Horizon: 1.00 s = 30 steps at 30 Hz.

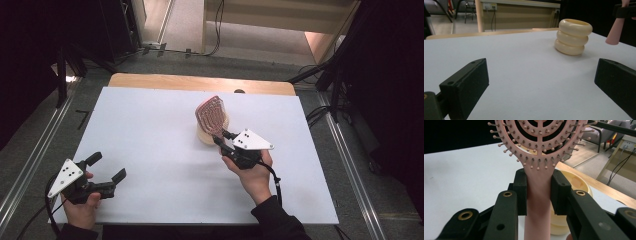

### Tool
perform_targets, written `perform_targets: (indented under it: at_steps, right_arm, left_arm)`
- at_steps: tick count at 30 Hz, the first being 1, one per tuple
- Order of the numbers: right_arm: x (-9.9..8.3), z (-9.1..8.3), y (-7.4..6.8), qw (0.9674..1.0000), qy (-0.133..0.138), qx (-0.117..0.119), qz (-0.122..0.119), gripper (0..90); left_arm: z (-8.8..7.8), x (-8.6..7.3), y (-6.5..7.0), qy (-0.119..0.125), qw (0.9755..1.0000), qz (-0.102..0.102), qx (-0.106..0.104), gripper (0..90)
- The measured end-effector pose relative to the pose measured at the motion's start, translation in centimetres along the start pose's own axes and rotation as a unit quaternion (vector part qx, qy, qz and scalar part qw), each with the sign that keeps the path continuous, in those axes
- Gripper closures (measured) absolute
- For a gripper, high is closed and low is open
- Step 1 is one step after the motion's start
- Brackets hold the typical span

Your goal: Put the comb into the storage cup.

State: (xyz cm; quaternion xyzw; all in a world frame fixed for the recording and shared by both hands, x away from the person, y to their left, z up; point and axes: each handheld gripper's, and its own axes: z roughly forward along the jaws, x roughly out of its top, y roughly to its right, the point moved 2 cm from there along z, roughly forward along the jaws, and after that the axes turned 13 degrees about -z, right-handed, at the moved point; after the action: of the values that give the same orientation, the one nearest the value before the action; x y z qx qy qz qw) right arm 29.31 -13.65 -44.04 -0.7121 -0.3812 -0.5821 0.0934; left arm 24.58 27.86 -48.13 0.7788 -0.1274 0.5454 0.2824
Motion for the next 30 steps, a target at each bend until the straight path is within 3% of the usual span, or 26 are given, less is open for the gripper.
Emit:
perform_targets:
  at_steps: [3, 15, 30]
  right_arm:
    - [0.2, 0.1, 0.1, 1.0000, 0.006, -0.001, 0.005, 68.3]
    - [0.8, 0.5, 1.2, 0.9991, 0.026, 0.000, 0.033, 68.3]
    - [1.7, 0.8, 2.5, 0.9984, 0.039, -0.012, 0.040, 68.3]
  left_arm:
    - [-0.3, -0.2, -0.3, -0.003, 0.9999, 0.008, 0.007, 0.1]
    - [-0.5, -0.6, -1.1, 0.001, 0.9999, 0.001, 0.011, 0.1]
    - [-0.3, -0.9, -1.1, -0.004, 0.9999, 0.010, 0.010, 0.2]
